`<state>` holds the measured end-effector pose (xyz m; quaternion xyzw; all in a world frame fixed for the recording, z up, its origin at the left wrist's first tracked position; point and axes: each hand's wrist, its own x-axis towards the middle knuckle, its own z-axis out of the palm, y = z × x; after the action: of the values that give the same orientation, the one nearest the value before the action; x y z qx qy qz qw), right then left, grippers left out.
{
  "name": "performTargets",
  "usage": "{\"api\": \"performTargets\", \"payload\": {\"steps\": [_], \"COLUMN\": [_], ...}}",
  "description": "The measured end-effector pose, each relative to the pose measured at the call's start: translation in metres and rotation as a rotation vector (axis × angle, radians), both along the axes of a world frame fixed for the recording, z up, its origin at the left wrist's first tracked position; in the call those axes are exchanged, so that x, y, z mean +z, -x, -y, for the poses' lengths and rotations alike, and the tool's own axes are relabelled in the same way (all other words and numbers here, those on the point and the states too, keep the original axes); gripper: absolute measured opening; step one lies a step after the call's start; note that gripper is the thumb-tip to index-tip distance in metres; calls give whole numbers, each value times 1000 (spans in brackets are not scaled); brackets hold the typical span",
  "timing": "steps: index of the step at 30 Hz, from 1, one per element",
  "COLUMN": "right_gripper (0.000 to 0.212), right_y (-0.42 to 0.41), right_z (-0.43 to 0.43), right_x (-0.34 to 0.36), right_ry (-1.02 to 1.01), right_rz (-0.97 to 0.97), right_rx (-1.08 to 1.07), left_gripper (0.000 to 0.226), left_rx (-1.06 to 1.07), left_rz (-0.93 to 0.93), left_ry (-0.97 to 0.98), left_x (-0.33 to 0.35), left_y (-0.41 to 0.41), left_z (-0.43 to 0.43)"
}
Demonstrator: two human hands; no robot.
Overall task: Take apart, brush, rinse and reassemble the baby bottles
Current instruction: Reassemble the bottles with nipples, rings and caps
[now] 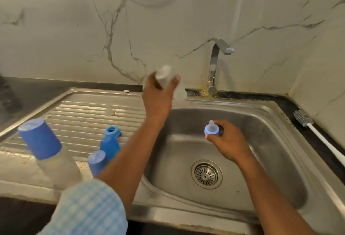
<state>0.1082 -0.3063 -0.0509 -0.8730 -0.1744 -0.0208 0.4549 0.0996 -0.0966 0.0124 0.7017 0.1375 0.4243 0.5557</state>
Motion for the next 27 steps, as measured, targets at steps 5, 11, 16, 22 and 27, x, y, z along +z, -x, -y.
{"api": "performTargets", "payload": {"steps": [5,11,16,22,27], "right_gripper": [16,33,23,23,23], "right_y": [-6,-12,10,-9,-15], "right_z": [4,9,5,22,24], "right_x": [-2,-6,42,-3,6], "right_ry": [2,90,-250,233,50], "right_rz": [-16,-129,424,-61,223], "right_rx": [-70,-94,-284,-347,-445], "left_gripper": [41,46,53,62,65], "left_rx": [-181,-160,-27,-198,-207], "left_rz": [-203,-238,148,-614,-400], "left_ry": [-26,-85,-164,-585,-594], "left_x": [-69,-75,-38,-80,-71], "left_y": [18,15,30,22,24], "left_z": [31,36,49,38,51]}}
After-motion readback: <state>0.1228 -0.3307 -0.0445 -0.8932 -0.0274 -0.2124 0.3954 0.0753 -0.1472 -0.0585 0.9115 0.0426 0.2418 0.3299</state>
